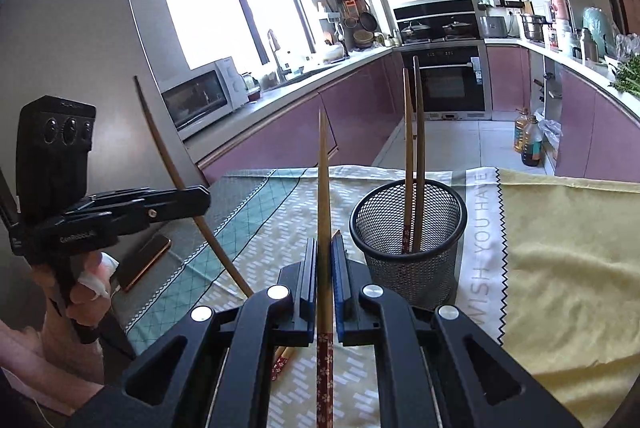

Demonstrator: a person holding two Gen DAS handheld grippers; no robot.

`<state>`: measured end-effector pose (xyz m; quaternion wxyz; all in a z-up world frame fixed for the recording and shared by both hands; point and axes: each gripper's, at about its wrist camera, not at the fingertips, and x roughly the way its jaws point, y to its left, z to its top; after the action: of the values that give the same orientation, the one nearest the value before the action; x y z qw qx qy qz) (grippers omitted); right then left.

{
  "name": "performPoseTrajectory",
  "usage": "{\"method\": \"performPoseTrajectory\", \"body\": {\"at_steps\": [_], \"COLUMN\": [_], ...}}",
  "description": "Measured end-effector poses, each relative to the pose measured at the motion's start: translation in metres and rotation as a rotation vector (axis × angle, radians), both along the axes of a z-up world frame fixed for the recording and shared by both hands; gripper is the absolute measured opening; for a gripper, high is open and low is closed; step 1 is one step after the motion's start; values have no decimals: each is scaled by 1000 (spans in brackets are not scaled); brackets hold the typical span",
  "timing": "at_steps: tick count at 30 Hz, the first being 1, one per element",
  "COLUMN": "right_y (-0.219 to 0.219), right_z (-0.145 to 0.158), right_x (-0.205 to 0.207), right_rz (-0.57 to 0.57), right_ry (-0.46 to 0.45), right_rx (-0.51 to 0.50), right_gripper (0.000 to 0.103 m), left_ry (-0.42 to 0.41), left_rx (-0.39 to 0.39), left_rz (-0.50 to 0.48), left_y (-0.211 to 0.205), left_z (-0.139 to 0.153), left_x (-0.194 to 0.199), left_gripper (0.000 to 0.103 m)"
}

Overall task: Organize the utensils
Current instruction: 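Lift both chopsticks upright and carry them over the black mesh holder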

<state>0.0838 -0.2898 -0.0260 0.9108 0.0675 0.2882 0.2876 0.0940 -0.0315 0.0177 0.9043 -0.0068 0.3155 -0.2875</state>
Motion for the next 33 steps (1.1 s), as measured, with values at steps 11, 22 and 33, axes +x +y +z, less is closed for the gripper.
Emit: {"method": "performPoseTrajectory", "body": {"at_steps": [11, 22, 33], "right_y": [-2, 63, 83], "right_z": [-3, -77, -92], "right_x": [4, 40, 55], "right_rz": [-6, 48, -2], "right_ry": [21, 226, 246], "right_rx": [-34, -251, -283], "right_gripper": [6, 21, 8], "left_ry": [0, 30, 40], "left_rx": [1, -6, -12], "left_rz": [-13, 9, 18], "left_y": [-8, 4, 12], "left_z": [-4, -11, -13], "left_x": [6, 3, 2], "left_gripper": [8, 8, 8]}}
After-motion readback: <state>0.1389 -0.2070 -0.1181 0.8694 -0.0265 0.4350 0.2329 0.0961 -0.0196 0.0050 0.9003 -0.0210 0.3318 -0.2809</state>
